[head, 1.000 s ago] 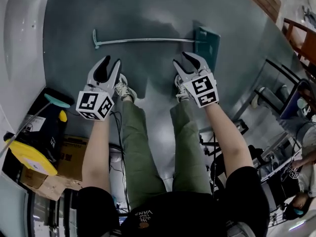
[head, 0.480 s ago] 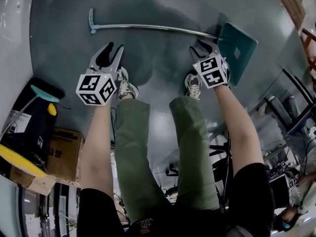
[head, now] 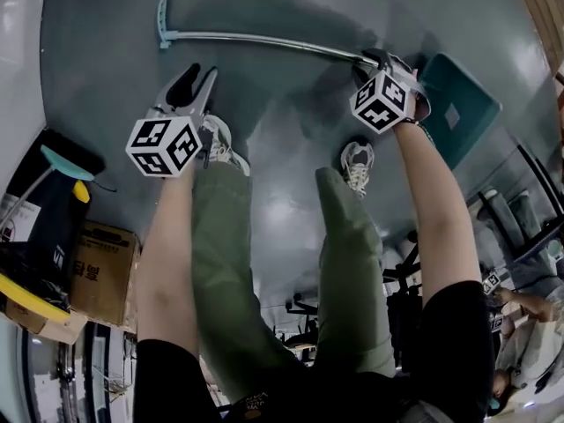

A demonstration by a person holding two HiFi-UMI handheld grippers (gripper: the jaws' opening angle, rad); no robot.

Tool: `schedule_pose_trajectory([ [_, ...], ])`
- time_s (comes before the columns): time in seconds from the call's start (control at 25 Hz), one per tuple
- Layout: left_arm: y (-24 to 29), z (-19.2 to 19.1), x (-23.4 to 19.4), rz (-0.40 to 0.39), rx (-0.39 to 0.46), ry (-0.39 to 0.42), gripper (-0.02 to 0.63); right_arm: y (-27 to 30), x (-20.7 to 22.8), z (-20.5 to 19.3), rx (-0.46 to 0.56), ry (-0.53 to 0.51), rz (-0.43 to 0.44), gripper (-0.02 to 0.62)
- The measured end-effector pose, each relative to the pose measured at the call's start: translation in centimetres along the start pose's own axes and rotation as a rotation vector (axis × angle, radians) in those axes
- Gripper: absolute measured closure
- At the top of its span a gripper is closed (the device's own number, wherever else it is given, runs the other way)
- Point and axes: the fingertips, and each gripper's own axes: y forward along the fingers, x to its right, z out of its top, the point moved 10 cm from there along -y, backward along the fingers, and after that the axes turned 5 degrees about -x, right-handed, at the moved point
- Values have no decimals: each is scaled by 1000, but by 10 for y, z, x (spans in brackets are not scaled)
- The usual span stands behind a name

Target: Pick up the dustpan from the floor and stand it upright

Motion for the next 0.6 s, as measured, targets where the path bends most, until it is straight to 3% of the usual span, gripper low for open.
schedule_pose_trajectory([
  [0.12,5,-3,-5,-9,0,-28,431,14,1,4,-21,-73,21,456],
  [0.2,9,-2,-5,-36,13,-60,430,19,4,2,-26,-74,28,460],
  [0.28,8,-2,-6,-54,30,-102,417,20,4,2,-23,-67,22,509],
  [0.4,3,-2,-7,-61,49,-157,401,16,1,1,-18,-101,11,515],
  [0.6,-6,6,1,-68,62,-209,331,-8,-2,2,8,-138,-1,520],
])
